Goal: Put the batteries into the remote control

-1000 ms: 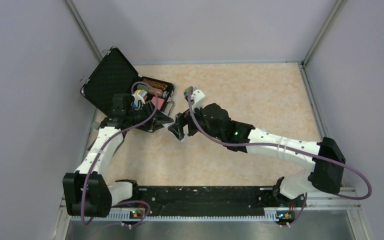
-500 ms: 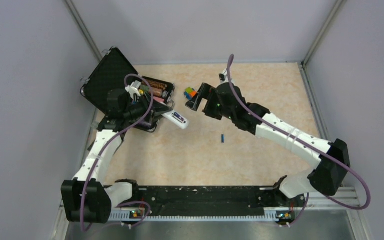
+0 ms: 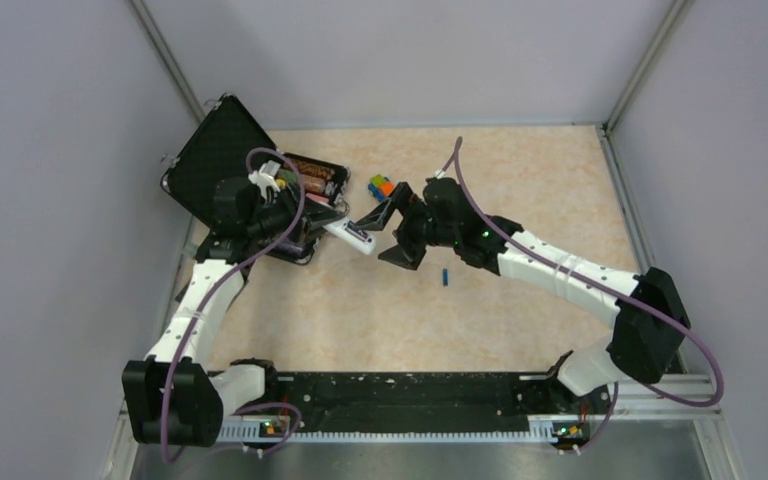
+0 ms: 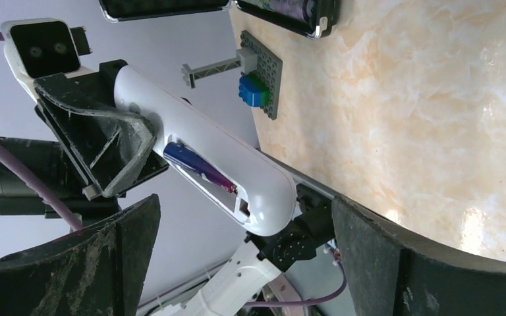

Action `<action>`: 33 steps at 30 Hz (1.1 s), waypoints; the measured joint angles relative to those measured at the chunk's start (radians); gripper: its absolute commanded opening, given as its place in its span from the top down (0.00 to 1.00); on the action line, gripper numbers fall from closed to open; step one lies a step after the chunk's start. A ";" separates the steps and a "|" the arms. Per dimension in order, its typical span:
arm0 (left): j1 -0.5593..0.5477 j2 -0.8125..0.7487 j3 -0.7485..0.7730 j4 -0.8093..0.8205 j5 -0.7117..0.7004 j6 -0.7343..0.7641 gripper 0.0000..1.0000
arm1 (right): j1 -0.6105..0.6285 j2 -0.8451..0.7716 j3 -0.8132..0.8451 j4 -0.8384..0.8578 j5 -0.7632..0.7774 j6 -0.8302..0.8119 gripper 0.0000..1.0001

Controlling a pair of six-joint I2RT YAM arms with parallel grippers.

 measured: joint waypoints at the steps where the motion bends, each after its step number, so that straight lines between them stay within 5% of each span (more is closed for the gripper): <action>1: 0.000 0.000 0.000 0.000 0.000 0.000 1.00 | 0.000 0.008 0.000 0.003 -0.008 0.011 0.01; 33: 0.000 0.028 0.045 0.006 0.026 0.028 1.00 | 0.000 0.105 0.067 0.105 -0.035 0.102 0.01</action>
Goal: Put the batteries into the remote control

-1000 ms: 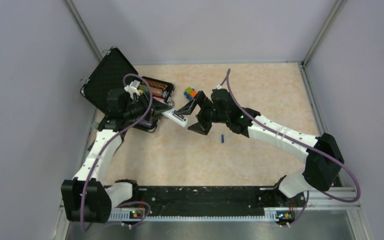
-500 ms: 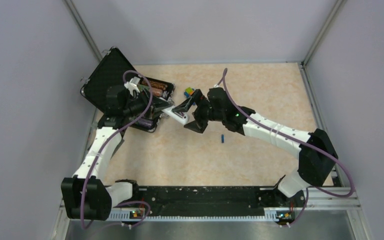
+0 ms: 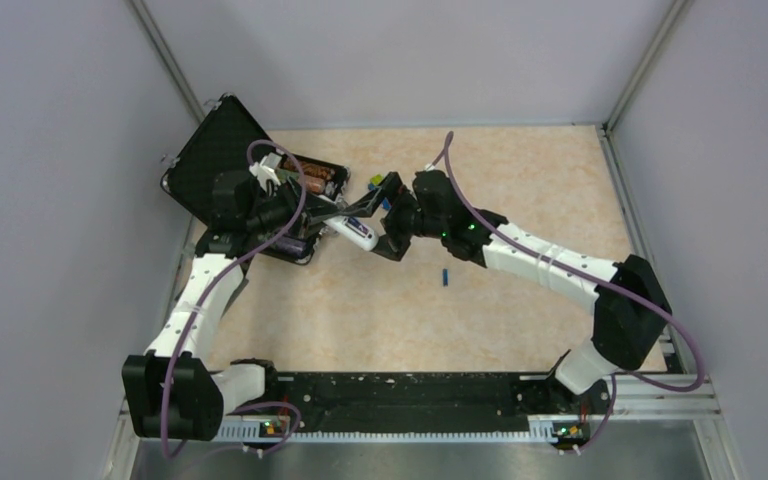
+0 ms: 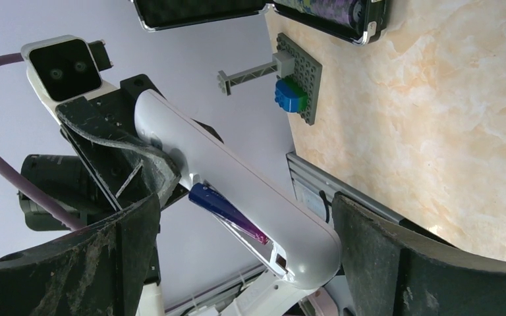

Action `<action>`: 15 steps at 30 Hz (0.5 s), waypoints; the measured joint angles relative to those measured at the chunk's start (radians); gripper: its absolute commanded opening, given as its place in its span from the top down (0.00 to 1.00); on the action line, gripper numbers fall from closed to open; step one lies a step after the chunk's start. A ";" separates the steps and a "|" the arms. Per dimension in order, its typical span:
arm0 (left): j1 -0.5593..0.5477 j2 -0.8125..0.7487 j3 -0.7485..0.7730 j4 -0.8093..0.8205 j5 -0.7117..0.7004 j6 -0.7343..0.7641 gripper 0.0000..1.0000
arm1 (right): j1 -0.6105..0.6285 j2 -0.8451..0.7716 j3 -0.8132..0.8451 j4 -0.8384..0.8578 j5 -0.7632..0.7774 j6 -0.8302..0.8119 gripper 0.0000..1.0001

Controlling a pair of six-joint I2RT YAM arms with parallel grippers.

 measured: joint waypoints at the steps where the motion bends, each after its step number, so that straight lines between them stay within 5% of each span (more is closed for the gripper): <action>1: 0.000 0.000 0.000 0.000 0.001 0.003 1.00 | 0.000 0.003 0.000 0.002 0.000 0.003 0.01; 7: 0.000 0.000 0.000 0.000 0.009 0.005 1.00 | -0.001 0.009 -0.001 0.026 -0.002 0.031 0.01; 15: 0.000 0.000 0.000 0.001 0.010 0.006 1.00 | -0.005 0.009 -0.037 0.060 -0.003 0.060 0.18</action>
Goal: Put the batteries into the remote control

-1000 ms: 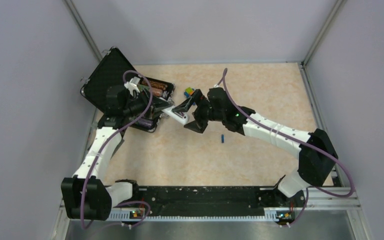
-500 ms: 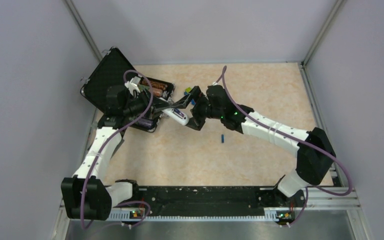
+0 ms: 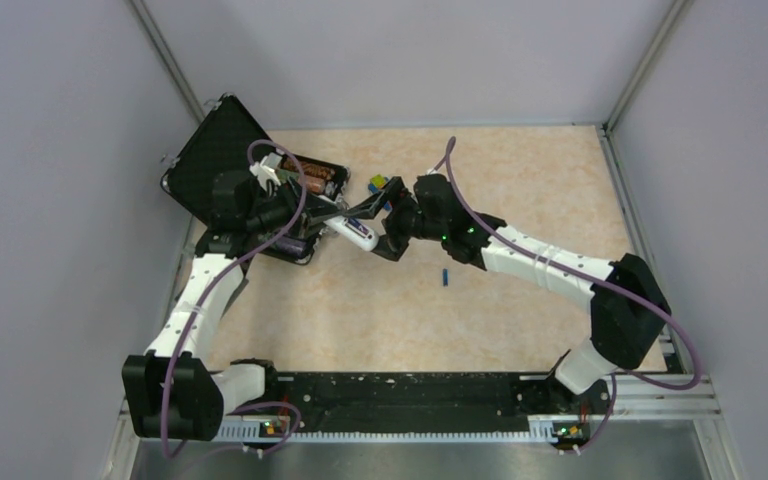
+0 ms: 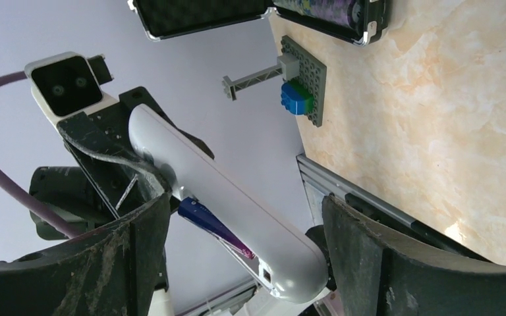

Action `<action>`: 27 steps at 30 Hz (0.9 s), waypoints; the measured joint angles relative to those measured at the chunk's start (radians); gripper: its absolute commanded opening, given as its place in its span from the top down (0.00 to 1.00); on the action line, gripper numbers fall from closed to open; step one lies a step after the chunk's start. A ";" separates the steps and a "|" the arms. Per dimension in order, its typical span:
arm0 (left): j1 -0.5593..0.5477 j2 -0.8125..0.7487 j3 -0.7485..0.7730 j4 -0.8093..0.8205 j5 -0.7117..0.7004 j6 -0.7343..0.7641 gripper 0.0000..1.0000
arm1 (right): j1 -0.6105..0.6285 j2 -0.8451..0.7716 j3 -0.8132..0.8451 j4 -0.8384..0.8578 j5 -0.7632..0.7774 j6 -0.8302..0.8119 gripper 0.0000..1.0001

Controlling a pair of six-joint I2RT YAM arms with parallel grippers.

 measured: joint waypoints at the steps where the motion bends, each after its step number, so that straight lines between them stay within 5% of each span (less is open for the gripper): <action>1: 0.000 0.000 0.000 0.000 0.000 0.000 1.00 | -0.002 0.000 -0.005 0.004 0.000 0.003 0.18; 27: 0.000 -0.001 0.000 -0.001 0.002 0.000 1.00 | -0.007 0.000 -0.044 0.065 -0.027 0.024 0.45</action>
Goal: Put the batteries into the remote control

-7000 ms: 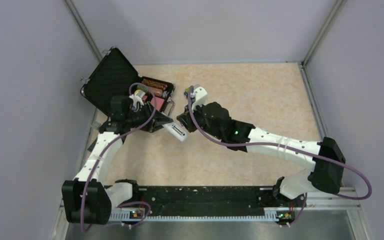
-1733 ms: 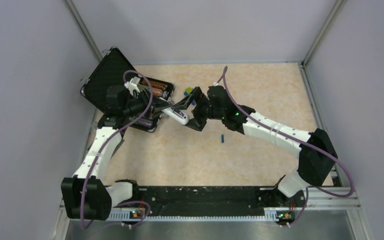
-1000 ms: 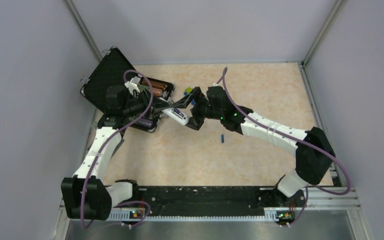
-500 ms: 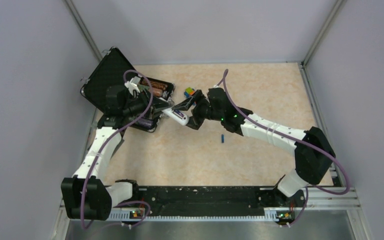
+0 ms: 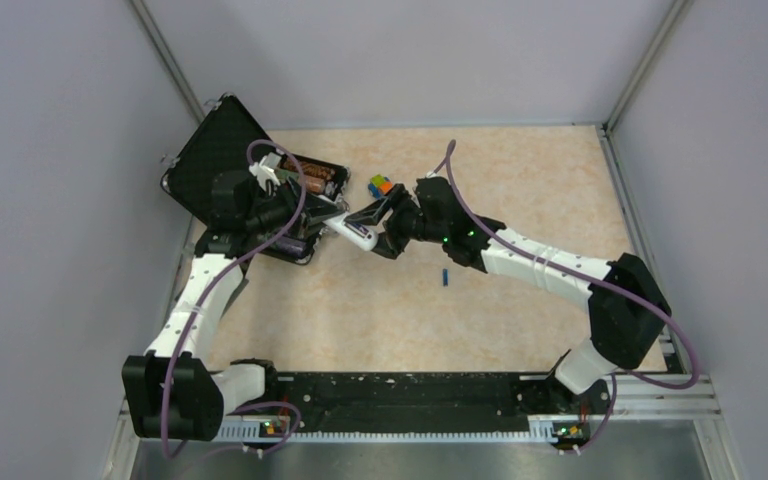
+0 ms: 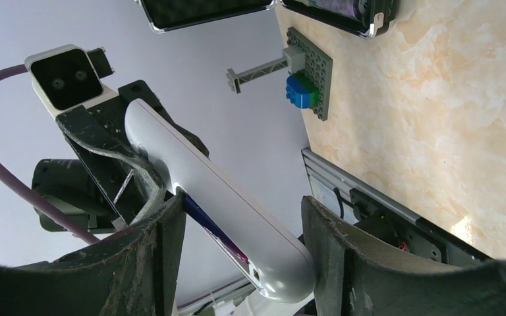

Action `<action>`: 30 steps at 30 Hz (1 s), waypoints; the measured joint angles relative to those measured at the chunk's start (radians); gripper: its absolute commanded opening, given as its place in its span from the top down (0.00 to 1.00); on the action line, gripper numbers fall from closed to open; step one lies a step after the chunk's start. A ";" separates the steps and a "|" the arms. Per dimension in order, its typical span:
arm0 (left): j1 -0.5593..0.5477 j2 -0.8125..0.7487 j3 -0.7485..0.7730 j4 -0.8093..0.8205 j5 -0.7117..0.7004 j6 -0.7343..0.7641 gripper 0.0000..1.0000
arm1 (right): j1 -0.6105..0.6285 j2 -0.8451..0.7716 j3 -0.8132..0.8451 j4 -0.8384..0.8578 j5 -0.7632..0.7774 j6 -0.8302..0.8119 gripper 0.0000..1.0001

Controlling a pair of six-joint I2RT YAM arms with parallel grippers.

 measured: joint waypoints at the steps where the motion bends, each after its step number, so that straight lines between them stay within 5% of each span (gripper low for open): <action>1: 0.000 0.000 0.000 0.000 0.000 0.000 1.00 | 0.000 0.000 0.000 0.000 0.000 0.000 0.46; 10: 0.001 0.000 0.001 -0.013 0.002 -0.021 1.00 | -0.001 0.000 -0.021 0.039 -0.011 0.006 0.53; 20: 0.003 0.000 0.008 0.017 0.050 -0.148 1.00 | -0.002 -0.013 -0.110 0.278 -0.021 0.061 0.56; 24: 0.003 0.000 0.008 0.056 0.071 -0.201 1.00 | -0.003 -0.024 -0.118 0.323 -0.020 0.068 0.53; 30: 0.003 0.000 0.009 0.105 0.092 -0.241 1.00 | -0.006 -0.039 -0.127 0.336 -0.018 0.065 0.33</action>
